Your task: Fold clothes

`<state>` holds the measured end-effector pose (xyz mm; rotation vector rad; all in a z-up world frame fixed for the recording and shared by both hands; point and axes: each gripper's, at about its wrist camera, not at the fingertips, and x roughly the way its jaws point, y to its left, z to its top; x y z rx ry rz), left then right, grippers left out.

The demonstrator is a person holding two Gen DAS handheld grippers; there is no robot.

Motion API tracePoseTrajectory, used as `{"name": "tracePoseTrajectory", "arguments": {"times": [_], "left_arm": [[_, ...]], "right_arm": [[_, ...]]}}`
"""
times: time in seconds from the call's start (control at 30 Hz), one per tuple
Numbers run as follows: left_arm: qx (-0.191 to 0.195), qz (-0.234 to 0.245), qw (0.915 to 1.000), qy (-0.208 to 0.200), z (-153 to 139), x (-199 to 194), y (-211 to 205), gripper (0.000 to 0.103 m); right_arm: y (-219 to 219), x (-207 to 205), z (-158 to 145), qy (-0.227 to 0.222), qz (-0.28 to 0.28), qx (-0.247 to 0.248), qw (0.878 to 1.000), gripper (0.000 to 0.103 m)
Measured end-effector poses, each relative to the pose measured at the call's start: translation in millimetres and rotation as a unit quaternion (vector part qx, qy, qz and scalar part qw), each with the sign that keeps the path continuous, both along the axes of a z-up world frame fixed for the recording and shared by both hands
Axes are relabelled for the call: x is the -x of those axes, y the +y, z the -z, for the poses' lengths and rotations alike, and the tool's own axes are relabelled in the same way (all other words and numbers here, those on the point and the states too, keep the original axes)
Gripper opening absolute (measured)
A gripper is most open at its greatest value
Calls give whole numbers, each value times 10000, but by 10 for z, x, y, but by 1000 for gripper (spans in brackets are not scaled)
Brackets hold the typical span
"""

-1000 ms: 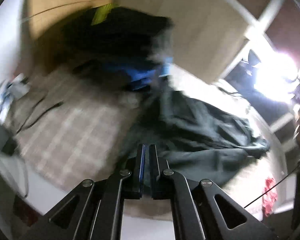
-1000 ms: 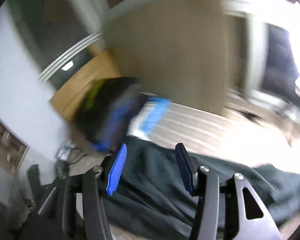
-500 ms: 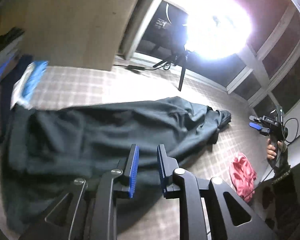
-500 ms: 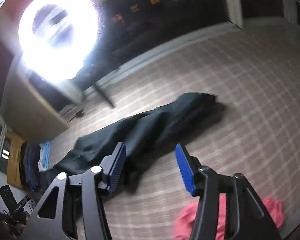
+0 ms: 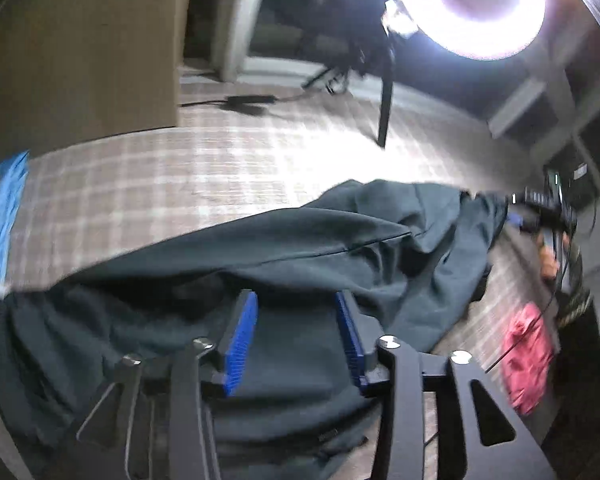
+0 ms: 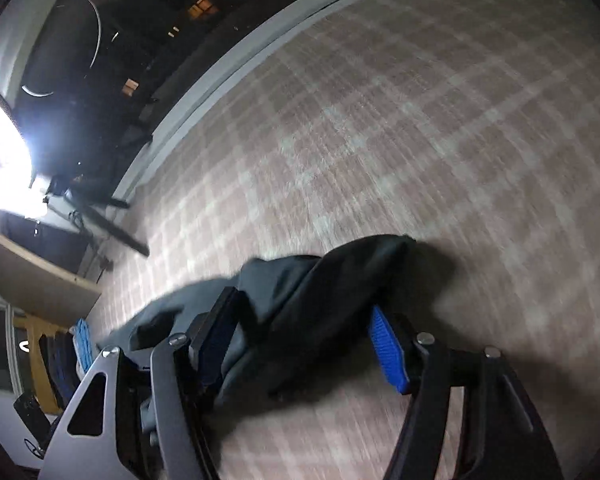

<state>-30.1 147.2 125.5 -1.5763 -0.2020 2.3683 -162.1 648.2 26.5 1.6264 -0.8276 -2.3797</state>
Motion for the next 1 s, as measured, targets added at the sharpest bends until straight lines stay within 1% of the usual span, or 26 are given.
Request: {"name": "tracePoseTrajectory", "arguments": {"times": [0.03, 0.07, 0.1, 0.13, 0.17, 0.2, 0.23, 0.33, 0.4, 0.43, 0.47, 0.5, 0.53, 0.57, 0.6, 0.63, 0.67, 0.7, 0.73, 0.77, 0.8, 0.83, 0.87, 0.9, 1.0], "left_arm": [[20, 144, 9999, -50, 50, 77, 72, 46], [29, 290, 9995, -94, 104, 149, 149, 46], [19, 437, 9990, -131, 162, 214, 232, 47], [24, 553, 9983, -159, 219, 275, 307, 47], [51, 624, 9979, -175, 275, 329, 368, 47], [78, 694, 9974, -191, 331, 383, 430, 46], [113, 761, 9968, -198, 386, 432, 487, 46], [183, 949, 9952, -171, 426, 464, 552, 34], [227, 1157, 9930, -43, 383, 407, 555, 15], [258, 1248, 9918, 28, 363, 378, 549, 11], [280, 1294, 9912, 70, 354, 359, 533, 3], [283, 1329, 9907, 96, 336, 330, 506, 0], [267, 1344, 9905, 101, 320, 304, 473, 0], [237, 1332, 9908, 84, 308, 285, 442, 0], [232, 1325, 9909, 84, 297, 274, 428, 0], [226, 1330, 9908, 80, 287, 260, 416, 0], [233, 1350, 9905, 78, 277, 239, 409, 0], [261, 1367, 9902, 81, 262, 221, 407, 0], [292, 1380, 9900, 90, 244, 213, 407, 0], [320, 1383, 9898, 109, 228, 211, 413, 0], [337, 1373, 9899, 132, 215, 208, 418, 0], [328, 1343, 9903, 159, 197, 208, 412, 0], [304, 1309, 9907, 186, 169, 213, 394, 0], [280, 1275, 9912, 213, 140, 218, 376, 0], [198, 1258, 9916, 228, 103, 223, 322, 0]], "right_arm": [[-71, 26, -34, 140, -60, -86, 9998, 62], [-151, 53, -70, 228, -145, -219, 9994, 56], [-240, 84, -100, 293, -264, -361, 9986, 45], [-329, 116, -125, 320, -416, -464, 9975, 16], [-408, 142, -150, 336, -561, -510, 9966, 7], [-485, 143, -220, 443, -688, -582, 9949, 7], [-563, 117, -342, 657, -795, -687, 9923, 5], [-626, -139, -819, 1438, -955, -742, 9822, 4], [-526, -444, -1148, 1920, -950, -719, 9741, 4], [-457, -604, -1263, 2084, -922, -741, 9709, 4], [-367, -772, -1320, 2160, -866, -802, 9692, 4], [-270, -945, -1334, 2171, -837, -878, 9686, 4], [-194, -1090, -1275, 2059, -882, -1041, 9690, 4], [-131, -1180, -1157, 1780, -915, -1298, 9711, 6], [-46, -1245, -1000, 1366, -876, -1570, 9742, 9], [39, -1310, -843, 949, -835, -1838, 9748, 20], [124, -1375, -686, 530, -791, -2102, 9730, 28], [228, -1421, -573, 236, -668, -2143, 9742, 30], [353, -1445, -509, 88, -454, -1927, 9802, 31], [461, -1458, -471, 40, -267, -1703, 9850, 36], [549, -1458, -461, 106, -111, -1472, 9890, 42], [636, -1458, -452, 173, 46, -1239, 9921, 53], [701, -1440, -434, 208, 166, -1056, 9941, 57], [728, -1392, -392, 158, 211, -943, 9952, 57], [715, -1226, -212, -198, 139, -730, 9970, 57]]}}
